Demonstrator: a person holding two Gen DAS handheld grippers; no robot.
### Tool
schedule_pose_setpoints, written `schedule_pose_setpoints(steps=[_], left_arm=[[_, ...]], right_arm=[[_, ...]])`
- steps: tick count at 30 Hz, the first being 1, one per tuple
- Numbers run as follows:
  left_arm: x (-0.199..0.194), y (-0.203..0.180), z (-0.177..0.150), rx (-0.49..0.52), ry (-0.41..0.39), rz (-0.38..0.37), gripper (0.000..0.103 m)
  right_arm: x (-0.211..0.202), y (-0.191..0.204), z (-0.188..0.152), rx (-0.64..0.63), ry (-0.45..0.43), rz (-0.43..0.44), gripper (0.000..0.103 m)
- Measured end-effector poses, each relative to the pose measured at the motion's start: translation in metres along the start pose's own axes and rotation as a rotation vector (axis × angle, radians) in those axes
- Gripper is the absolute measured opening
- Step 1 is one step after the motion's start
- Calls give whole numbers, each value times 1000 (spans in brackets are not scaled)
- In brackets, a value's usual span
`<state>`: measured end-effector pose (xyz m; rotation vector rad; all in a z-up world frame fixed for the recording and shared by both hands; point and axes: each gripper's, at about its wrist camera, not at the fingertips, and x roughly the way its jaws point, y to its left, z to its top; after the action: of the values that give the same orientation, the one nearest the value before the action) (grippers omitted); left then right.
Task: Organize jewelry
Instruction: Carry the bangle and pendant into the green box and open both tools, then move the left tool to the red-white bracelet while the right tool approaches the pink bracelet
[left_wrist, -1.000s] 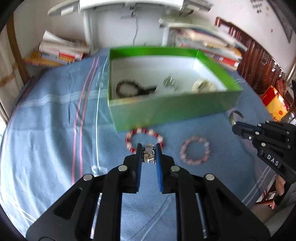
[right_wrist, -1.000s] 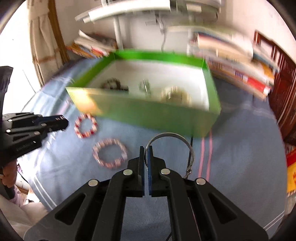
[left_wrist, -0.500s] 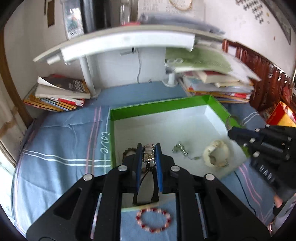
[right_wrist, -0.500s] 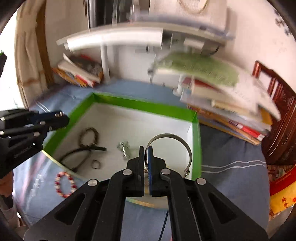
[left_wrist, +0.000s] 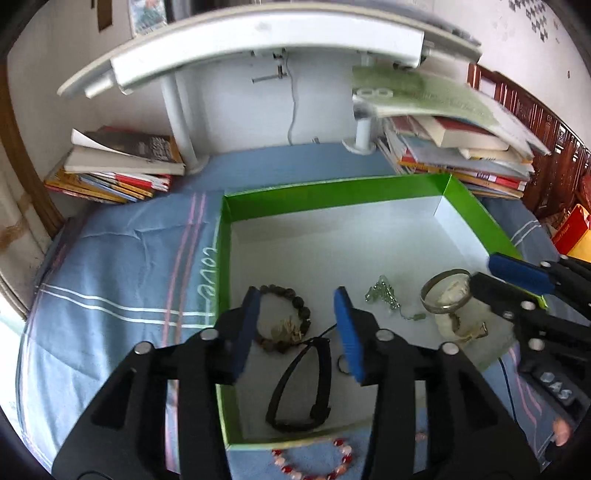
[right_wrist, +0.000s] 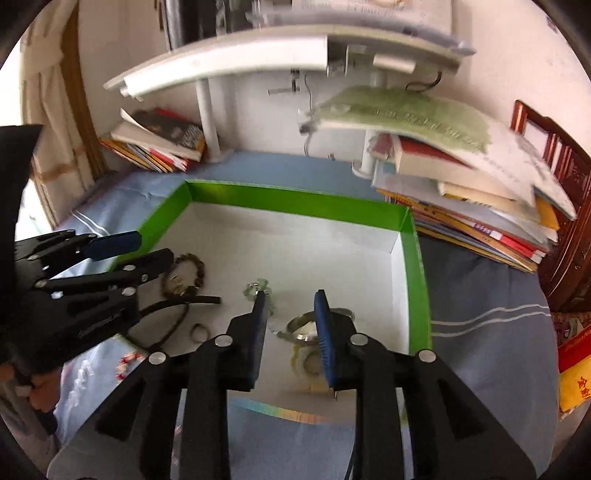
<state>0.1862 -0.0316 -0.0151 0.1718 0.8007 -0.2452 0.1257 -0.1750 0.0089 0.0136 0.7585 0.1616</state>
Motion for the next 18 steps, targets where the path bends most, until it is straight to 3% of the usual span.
schedule_pose_setpoints(steps=[5, 8, 11, 18], left_arm=[[-32, 8, -15, -10, -39, 0, 52], [-46, 14, -28, -23, -30, -3, 56], [-61, 30, -51, -58, -16, -8, 60], [-55, 52, -98, -96, 100, 28, 60]], right_arm=[[-34, 7, -24, -27, -11, 60, 28], [-34, 17, -41, -42, 36, 118, 39], [-18, 35, -66, -91, 118, 167, 40], [6, 65, -93, -136, 212, 256, 40]])
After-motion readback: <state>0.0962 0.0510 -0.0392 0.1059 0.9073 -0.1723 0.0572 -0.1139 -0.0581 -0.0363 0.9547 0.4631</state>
